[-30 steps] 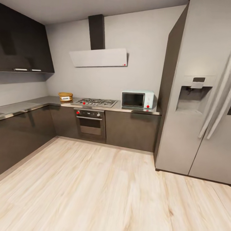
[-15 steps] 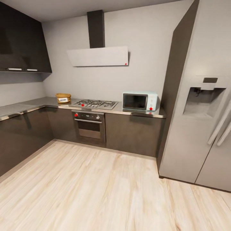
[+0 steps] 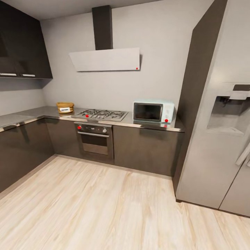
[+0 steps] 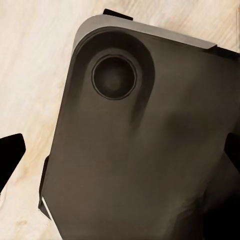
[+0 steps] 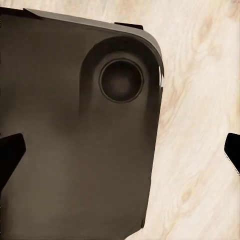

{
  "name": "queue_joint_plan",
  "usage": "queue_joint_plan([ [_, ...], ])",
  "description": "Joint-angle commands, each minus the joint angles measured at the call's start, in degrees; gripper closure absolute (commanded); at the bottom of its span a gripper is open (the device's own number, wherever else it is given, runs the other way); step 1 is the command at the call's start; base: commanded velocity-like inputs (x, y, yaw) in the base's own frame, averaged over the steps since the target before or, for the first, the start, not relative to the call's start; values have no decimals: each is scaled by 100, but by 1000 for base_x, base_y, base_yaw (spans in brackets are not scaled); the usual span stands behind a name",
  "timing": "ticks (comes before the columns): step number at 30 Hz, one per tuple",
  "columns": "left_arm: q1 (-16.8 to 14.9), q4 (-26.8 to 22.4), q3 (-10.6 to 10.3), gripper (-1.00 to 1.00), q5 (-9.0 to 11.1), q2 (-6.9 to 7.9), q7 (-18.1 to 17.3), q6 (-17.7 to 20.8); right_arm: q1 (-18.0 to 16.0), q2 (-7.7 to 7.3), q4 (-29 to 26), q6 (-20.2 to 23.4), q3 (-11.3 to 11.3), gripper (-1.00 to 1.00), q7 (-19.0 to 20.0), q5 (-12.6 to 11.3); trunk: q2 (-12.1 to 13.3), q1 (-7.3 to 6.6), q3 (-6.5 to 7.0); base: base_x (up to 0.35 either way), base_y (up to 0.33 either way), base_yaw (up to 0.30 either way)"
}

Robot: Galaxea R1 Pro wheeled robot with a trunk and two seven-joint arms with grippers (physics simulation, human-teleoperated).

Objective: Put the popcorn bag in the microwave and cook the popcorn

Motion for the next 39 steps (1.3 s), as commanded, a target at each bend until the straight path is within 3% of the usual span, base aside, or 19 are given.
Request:
queue_joint_plan([
  [1,-1,-7,0,-100,28,-1,5,2,-1,2,2,-24,48,-100,-5,-49,-2,4,-4,323,0,0],
  [39,1,-7,4,-100,28,-1,5,1,-1,-16,4,-52,40,-100,-31,-78,-2,4,-4,323,65,0],
])
